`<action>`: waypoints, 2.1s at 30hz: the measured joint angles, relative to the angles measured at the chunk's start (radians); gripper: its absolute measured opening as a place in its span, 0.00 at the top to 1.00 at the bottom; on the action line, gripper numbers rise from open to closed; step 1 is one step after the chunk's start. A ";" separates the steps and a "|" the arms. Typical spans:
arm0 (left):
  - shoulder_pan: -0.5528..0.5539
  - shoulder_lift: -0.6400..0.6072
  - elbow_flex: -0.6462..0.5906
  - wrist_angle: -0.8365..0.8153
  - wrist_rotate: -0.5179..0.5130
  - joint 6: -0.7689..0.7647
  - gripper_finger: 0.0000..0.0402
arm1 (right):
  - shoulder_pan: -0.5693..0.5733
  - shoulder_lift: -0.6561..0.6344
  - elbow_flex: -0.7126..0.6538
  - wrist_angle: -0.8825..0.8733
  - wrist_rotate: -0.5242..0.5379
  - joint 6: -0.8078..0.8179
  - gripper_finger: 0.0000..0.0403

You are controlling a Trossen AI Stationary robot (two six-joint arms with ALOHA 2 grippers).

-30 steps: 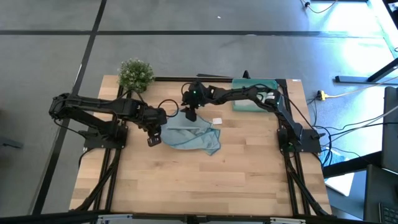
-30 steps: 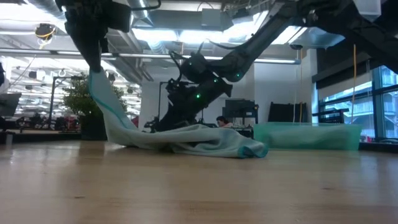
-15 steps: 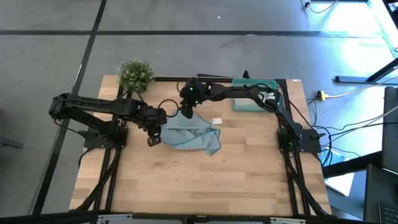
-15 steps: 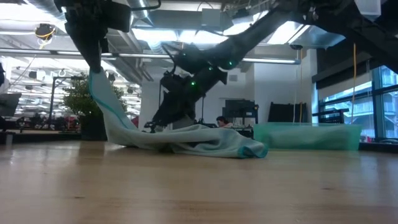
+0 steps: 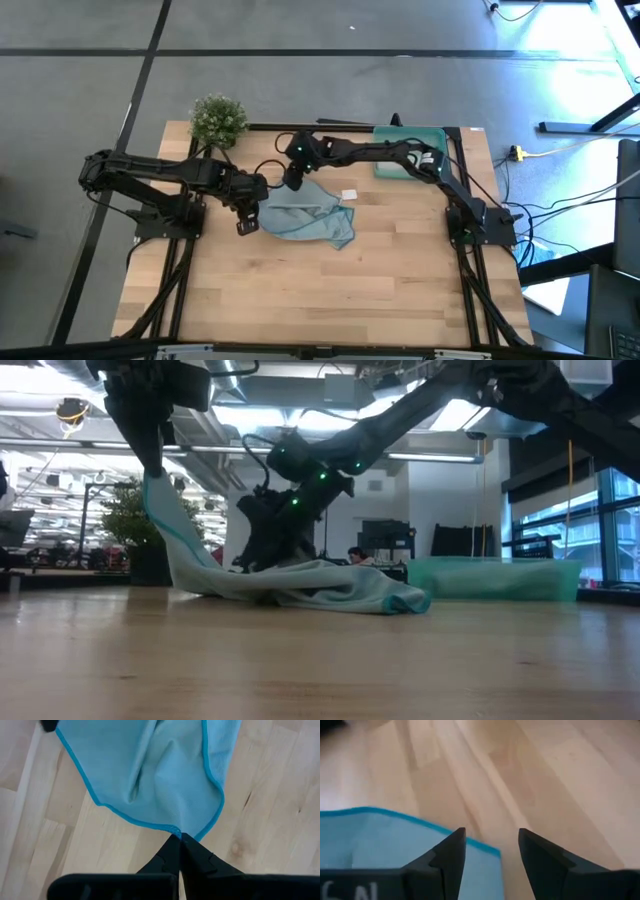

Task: Roll microfiber towels into tight, uniform cylinder then place into a basket
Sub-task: Roll the blue microfiber towel

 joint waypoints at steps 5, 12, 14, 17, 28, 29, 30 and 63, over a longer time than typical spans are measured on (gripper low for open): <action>0.000 0.000 0.000 0.000 0.000 0.000 1.00 | 0.000 0.059 0.079 -0.041 0.039 -0.041 0.54; 0.000 0.000 0.000 -0.001 -0.002 0.001 1.00 | 0.000 0.087 0.158 -0.163 0.032 -0.098 0.54; 0.000 0.000 0.000 -0.002 -0.002 0.001 1.00 | 0.000 0.088 0.157 -0.197 0.010 -0.153 0.54; 0.000 0.000 0.000 -0.004 -0.011 0.009 1.00 | 0.000 0.088 0.157 -0.236 -0.025 -0.258 0.54; 0.000 0.000 0.000 -0.003 -0.047 0.027 1.00 | 0.000 0.092 0.157 -0.242 0.024 -0.327 0.59; 0.000 0.000 0.000 -0.003 -0.047 0.027 1.00 | 0.000 0.092 0.157 -0.242 0.024 -0.327 0.62; 0.000 0.000 0.000 -0.003 -0.047 0.027 1.00 | 0.000 0.092 0.157 -0.243 0.024 -0.326 0.64; 0.006 -0.141 0.137 -0.405 -0.398 -0.366 1.00 | -0.068 -0.114 0.491 -0.598 0.149 -0.437 1.00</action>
